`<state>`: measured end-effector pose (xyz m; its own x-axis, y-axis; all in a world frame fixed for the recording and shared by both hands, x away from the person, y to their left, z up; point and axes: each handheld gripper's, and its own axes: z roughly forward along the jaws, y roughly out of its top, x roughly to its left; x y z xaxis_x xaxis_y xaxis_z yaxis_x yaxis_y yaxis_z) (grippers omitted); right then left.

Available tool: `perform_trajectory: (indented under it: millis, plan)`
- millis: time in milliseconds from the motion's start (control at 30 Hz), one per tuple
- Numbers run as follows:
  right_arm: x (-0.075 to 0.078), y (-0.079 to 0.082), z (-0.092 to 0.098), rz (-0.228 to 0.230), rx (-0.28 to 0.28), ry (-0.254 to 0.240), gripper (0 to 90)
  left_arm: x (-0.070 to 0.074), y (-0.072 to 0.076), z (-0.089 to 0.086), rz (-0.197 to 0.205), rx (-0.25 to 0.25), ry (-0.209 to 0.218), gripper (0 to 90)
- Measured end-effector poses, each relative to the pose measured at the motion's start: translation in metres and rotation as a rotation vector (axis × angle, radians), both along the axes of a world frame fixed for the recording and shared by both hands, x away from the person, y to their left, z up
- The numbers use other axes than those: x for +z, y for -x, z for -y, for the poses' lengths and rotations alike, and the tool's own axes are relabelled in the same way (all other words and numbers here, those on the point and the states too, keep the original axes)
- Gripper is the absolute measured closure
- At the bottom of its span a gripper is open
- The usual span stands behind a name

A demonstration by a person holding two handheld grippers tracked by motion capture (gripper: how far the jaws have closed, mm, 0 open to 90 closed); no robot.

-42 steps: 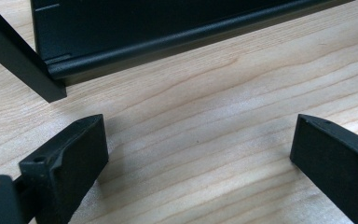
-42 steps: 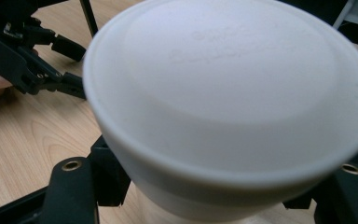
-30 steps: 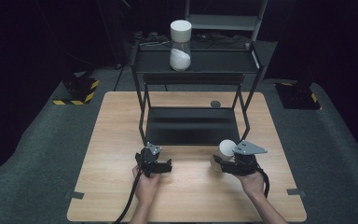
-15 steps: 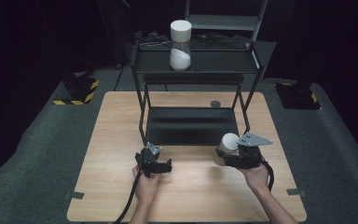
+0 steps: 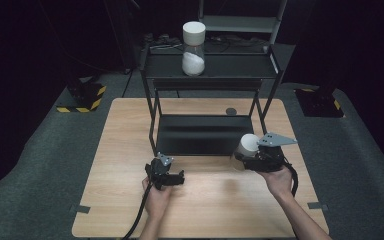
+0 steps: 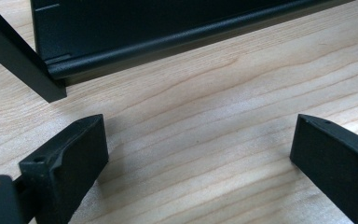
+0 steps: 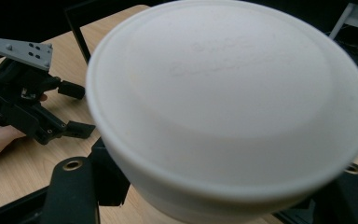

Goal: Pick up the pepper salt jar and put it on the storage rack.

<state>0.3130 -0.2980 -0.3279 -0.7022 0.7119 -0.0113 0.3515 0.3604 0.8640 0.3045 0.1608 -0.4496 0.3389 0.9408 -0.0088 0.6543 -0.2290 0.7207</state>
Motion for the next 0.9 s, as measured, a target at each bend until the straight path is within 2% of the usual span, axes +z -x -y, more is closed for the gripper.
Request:
perform_trajectory:
  millis: [900]
  plan:
    - [0.064, -0.013, 0.007, 0.022, 0.002, 0.012, 34.2, 0.0, 0.0, 0.0, 0.0, 0.0, 0.0, 4.1]
